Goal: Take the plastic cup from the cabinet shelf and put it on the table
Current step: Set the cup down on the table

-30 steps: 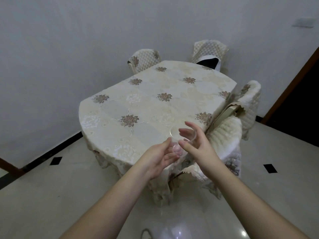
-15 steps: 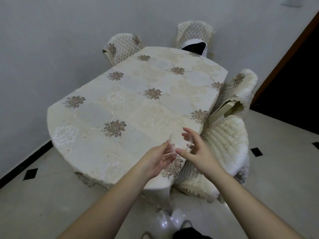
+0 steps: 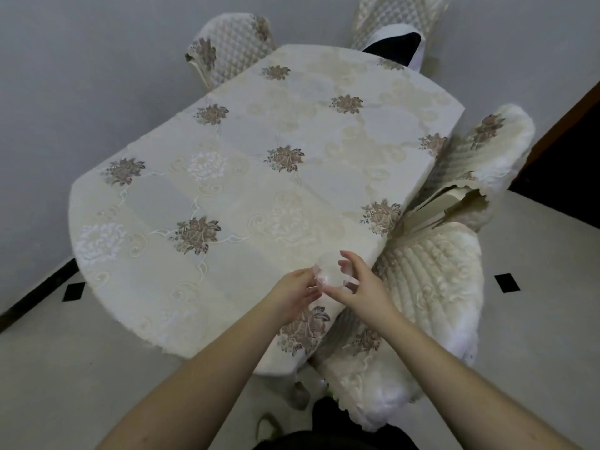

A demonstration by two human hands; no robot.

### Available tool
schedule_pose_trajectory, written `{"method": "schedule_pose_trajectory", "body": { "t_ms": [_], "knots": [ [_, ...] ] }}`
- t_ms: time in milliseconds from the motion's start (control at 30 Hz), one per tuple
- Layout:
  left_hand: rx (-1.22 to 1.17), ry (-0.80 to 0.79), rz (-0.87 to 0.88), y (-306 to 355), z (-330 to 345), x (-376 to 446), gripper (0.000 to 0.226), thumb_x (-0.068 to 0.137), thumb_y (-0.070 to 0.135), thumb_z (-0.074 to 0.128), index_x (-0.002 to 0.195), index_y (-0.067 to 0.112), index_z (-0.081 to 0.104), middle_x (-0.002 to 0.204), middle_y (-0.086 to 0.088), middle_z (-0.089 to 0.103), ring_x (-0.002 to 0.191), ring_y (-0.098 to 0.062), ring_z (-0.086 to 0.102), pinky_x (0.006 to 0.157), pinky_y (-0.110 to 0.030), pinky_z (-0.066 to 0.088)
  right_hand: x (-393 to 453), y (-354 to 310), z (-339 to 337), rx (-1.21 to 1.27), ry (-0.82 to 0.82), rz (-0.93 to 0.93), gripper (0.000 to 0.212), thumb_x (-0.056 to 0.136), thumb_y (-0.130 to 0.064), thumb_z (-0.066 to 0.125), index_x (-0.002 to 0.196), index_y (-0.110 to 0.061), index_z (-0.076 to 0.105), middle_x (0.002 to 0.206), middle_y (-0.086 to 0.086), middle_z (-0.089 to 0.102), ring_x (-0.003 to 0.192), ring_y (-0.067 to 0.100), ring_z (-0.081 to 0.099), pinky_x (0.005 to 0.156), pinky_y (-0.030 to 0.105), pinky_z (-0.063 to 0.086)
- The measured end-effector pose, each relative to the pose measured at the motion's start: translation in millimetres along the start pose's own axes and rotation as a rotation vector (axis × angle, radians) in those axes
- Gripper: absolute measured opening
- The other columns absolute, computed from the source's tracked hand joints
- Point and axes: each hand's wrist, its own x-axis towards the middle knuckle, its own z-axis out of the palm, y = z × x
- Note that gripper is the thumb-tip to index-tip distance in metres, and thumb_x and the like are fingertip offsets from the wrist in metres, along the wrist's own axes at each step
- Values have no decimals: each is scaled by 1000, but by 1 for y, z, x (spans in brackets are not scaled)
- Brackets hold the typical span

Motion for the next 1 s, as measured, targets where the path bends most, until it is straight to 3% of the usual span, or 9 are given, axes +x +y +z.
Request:
{"method": "schedule_pose_trajectory", "body": {
  "t_ms": [67,133,233,300,433,633,800,1000],
  "knots": [
    [16,28,-10,-1,3,11,22,90,32,61,89,12,71,76,-3,78,78,-17,73,71,-26,56,11,6,-1,-56,-26,7,83,71,-44,80,140,-28,37,130,-3,52,115,7,52,87,15,44],
    [43,64,-10,-2,3,22,21,93,29,58,92,10,69,77,-3,77,76,-16,73,67,-23,56,22,11,0,-120,-43,-3,84,73,-45,78,142,-25,34,135,0,49,120,11,49,94,26,46],
    [172,158,17,-2,2,36,27,93,30,57,105,7,67,94,-11,73,90,-23,69,79,-33,58,34,18,3,-183,-60,-17,84,75,-43,77,143,-24,32,141,4,47,128,13,44,102,37,44],
    [252,241,60,-2,0,43,32,93,30,58,112,5,65,97,-13,70,92,-26,67,86,-41,55,40,22,6,-187,-68,-3,85,75,-42,77,143,-23,31,142,4,46,128,14,44,102,35,44],
    [161,354,102,-2,-3,51,26,91,23,63,110,5,64,105,-15,69,97,-30,66,87,-46,55,47,26,10,-191,-78,11,87,74,-41,78,143,-21,30,143,5,46,129,16,44,101,34,44],
    [43,340,126,-2,-9,58,16,91,16,63,100,5,68,103,-20,70,96,-33,67,86,-45,56,55,26,16,-184,-81,-6,86,75,-37,79,144,-19,31,144,5,44,131,15,41,102,34,42],
    [38,318,142,-2,-15,58,12,91,18,62,97,10,70,98,-11,71,90,-21,68,71,-27,57,58,24,19,-197,-86,-4,86,76,-41,76,145,-21,29,144,3,44,130,15,42,104,35,40],
    [82,297,153,-5,-18,56,13,92,18,60,100,12,69,102,-12,70,95,-25,67,83,-35,57,57,23,21,-226,-89,15,84,77,-40,75,145,-20,29,145,7,41,132,19,38,100,26,32]
  ]
}}
